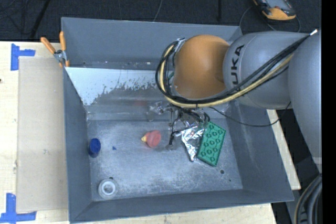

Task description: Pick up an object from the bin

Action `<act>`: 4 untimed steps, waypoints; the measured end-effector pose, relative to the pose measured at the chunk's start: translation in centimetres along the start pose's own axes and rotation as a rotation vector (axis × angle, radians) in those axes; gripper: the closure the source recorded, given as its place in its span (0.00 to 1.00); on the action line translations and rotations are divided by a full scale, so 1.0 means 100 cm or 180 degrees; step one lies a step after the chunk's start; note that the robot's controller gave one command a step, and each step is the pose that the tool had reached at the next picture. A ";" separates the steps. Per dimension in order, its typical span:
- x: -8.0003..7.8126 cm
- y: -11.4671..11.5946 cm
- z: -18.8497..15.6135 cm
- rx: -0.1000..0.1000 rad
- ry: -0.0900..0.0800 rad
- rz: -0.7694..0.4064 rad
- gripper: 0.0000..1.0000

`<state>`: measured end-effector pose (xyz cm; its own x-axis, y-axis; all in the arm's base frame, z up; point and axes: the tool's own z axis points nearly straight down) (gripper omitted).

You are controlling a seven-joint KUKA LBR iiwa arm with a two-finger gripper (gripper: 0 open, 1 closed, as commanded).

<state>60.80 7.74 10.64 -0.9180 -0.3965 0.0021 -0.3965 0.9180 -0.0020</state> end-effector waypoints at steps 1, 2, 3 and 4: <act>-0.007 0.014 0.036 -0.0012 0.0002 -0.0187 0.00; -0.007 0.013 0.035 -0.0010 -0.0004 -0.0175 1.00; 0.042 -0.006 0.037 -0.0006 -0.0005 -0.1193 1.00; 0.042 -0.005 0.037 -0.0011 -0.0005 -0.1184 0.00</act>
Offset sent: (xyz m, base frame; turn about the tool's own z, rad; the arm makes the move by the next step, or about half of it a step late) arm 0.0015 0.0149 -0.0339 -0.0609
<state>57.15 5.57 6.94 -0.7111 -0.7031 0.0004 -0.7031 0.7111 0.0020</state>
